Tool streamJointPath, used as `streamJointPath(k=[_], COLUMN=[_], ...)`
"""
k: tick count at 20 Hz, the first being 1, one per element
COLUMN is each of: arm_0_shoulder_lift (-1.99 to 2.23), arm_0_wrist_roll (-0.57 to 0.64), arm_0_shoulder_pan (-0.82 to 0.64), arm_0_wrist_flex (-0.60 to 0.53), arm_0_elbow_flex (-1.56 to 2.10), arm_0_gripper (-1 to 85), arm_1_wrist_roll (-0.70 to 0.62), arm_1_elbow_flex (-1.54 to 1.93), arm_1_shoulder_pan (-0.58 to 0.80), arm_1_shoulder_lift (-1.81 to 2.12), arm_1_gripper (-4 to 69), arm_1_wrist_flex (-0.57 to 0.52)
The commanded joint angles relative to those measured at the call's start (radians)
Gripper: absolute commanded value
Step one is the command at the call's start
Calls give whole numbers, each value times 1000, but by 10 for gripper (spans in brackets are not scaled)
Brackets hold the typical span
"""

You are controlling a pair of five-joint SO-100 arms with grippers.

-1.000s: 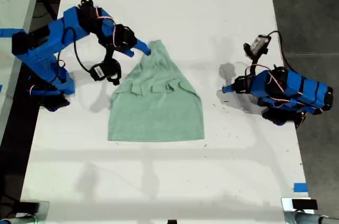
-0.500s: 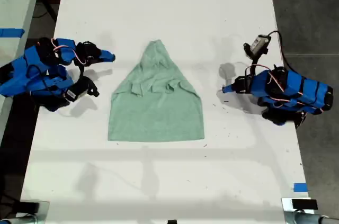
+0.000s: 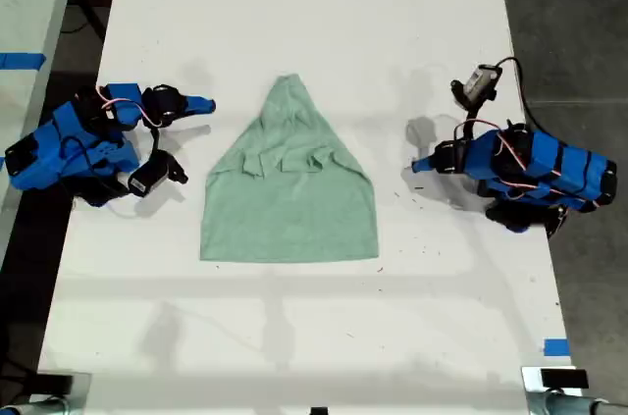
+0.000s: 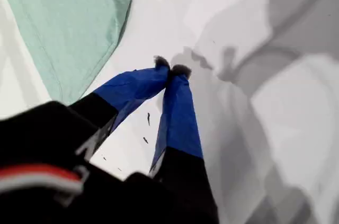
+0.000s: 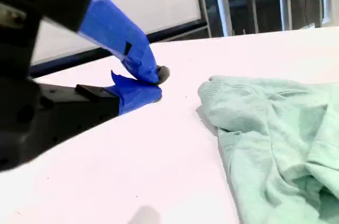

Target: Fold t shirt

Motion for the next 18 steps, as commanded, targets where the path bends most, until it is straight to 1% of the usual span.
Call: streamJointPath(k=[1,18], arm_0_shoulder_lift=[11,11], arm_0_wrist_roll=[-32,-43], arm_0_shoulder_pan=[-15,-12], arm_0_wrist_flex=[0,6], arm_0_elbow_flex=[41,41], arm_0_gripper=[-3,-3], arm_1_wrist_roll=[5,8], arm_1_elbow_flex=[60,60], arm_1_shoulder_pan=[0,2], arm_1_shoulder_lift=[12,12], arm_1_gripper=[15,15], arm_1_wrist_flex=[5,6])
